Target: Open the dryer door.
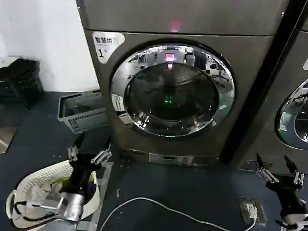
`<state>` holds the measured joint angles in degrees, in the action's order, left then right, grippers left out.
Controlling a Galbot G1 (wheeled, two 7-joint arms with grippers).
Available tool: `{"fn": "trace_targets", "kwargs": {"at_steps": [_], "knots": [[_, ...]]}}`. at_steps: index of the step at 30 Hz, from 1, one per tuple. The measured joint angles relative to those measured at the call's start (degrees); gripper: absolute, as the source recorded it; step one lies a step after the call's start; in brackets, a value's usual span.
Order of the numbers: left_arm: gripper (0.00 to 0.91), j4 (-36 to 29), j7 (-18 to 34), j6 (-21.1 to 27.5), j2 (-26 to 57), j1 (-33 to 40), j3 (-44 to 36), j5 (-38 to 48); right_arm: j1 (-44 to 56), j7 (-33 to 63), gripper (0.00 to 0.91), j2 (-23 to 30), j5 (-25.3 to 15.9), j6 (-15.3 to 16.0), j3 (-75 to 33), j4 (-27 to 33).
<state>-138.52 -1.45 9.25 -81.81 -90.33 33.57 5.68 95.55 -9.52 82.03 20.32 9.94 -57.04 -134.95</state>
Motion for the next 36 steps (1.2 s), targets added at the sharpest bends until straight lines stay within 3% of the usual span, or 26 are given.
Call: {"fn": "trace_targets", "kwargs": {"at_steps": [8, 16, 20, 26, 29, 36], "knots": [[0.907, -0.40, -0.86, -0.28, 0.23, -0.79, -0.02, -0.48, -3.11, -0.94, 0.907, -7.60, 3.41, -0.78, 3.63, 3.78], [0.907, -0.97, -1.36, -0.41, 0.20, -1.25, -0.03, -0.65, -11.34, -4.08, 0.907, -19.38, 8.37, -6.22, 11.45, 11.20], [0.907, -0.83, -1.45, -0.87, 1.14, -1.23, 0.14, -0.98, -16.67, -5.13, 0.907, -24.06, 9.06, -6.60, 16.45, 14.82], [0.907, -0.89, -1.82, -1.19, 1.14, -1.26, 0.58, -0.97, -25.42, -11.13, 0.907, -30.46, 13.57, -8.58, 24.59, 19.91], [0.907, -1.15, -2.03, -1.28, 0.60, -1.59, 0.75, -1.01, -29.95, -12.74, 0.907, -32.57, 13.68, -10.45, 28.95, 22.41], [0.907, -1.81, -2.20, -1.76, 0.00, -2.66, 2.16, -1.15, -41.28, -13.56, 0.907, -33.92, 13.98, -10.96, 39.77, 28.53]]}}
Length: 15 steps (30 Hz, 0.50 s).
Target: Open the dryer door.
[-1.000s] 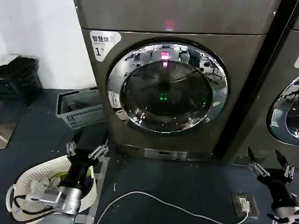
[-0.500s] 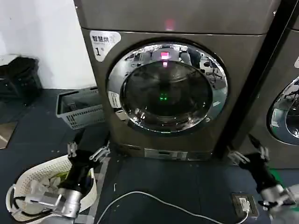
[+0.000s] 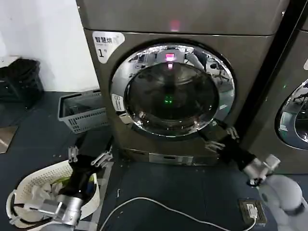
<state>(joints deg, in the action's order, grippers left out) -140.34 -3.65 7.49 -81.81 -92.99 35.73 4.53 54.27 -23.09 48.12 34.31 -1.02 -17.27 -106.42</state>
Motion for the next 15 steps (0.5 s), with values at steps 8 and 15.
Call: {"fn": "trace_targets", "kwargs": {"at_steps": [8, 15], "knots": [[0.907, -0.39, -0.55, -0.32, -0.41, -0.69, 0.48, -0.39, -11.07, 0.45, 0.907, 1.30, 0.07, -0.20, 10.28, 5.99], [0.907, -0.53, -0.95, -0.99, -1.36, -1.63, 0.33, -1.29, -19.22, 1.03, 0.907, 3.53, 0.16, -0.34, 17.67, 9.88]]}}
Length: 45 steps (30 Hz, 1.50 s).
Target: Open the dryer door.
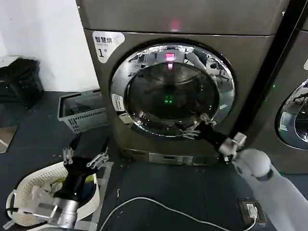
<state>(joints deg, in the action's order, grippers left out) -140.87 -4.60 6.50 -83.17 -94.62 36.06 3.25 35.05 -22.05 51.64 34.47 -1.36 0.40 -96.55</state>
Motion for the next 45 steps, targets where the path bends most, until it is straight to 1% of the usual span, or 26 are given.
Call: {"fn": "trace_targets", "kwargs": {"at_steps": [8, 16, 33, 38, 45], "knots": [[0.907, -0.40, -0.33, -0.43, -0.55, -0.52, 0.19, -0.34, -6.73, -0.02, 0.907, 3.35, -0.12, -0.07, 6.14, 4.03], [0.907, -0.93, -0.36, -0.86, -1.12, -1.43, 0.45, -0.78, -11.79, -0.04, 0.907, 8.52, -0.70, -0.10, 11.01, 8.42], [0.907, -2.61, -0.59, -1.05, -1.85, -2.71, 1.62, -0.87, -17.59, -1.26, 0.907, 17.58, -3.13, -0.94, 15.07, 17.95], [0.907, -3.16, -0.61, -1.13, -2.03, -3.37, 1.97, -0.85, -19.02, -2.60, 0.907, 20.37, -3.25, -1.44, 15.83, 21.17], [0.907, -3.66, -0.65, -1.31, -2.06, -4.05, 2.71, -0.47, -20.43, -3.92, 0.907, 22.93, -3.38, -1.80, 17.05, 24.39]]}}
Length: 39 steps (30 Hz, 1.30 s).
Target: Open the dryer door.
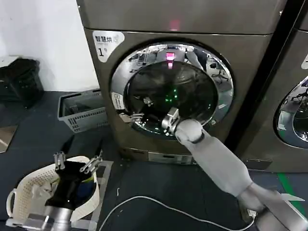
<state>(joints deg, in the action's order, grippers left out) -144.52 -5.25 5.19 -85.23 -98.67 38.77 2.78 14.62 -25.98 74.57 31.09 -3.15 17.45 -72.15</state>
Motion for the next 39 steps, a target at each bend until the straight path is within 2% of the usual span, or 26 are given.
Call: {"fn": "trace_targets", "kwargs": {"at_steps": [12, 21, 27, 33, 39], "knots": [[0.907, -0.44, -0.06, -0.11, -0.19, -0.65, 0.46, 0.04, -2.52, -4.21, 0.907, 2.68, -0.15, -1.41, 1.54, 3.62], [0.907, -0.41, -0.17, -0.19, -0.15, -0.48, 1.25, 0.56, -3.85, -11.40, 0.907, 1.88, 1.35, -4.82, 3.35, 3.65], [0.907, -0.25, -0.18, 0.13, 0.24, 0.08, 2.70, 2.27, -3.02, -16.20, 0.907, -1.17, 4.22, -7.35, 4.88, 0.47], [0.907, -0.04, -0.19, 0.48, 1.10, 0.67, 4.20, 3.18, -1.66, -26.68, 0.907, -6.08, 7.31, -9.72, 4.08, -3.35], [0.907, -0.24, -0.22, 0.64, 1.39, 0.35, 4.87, 3.19, 0.37, -33.79, 0.907, -10.99, 9.85, -10.41, 2.55, -8.48]]}}
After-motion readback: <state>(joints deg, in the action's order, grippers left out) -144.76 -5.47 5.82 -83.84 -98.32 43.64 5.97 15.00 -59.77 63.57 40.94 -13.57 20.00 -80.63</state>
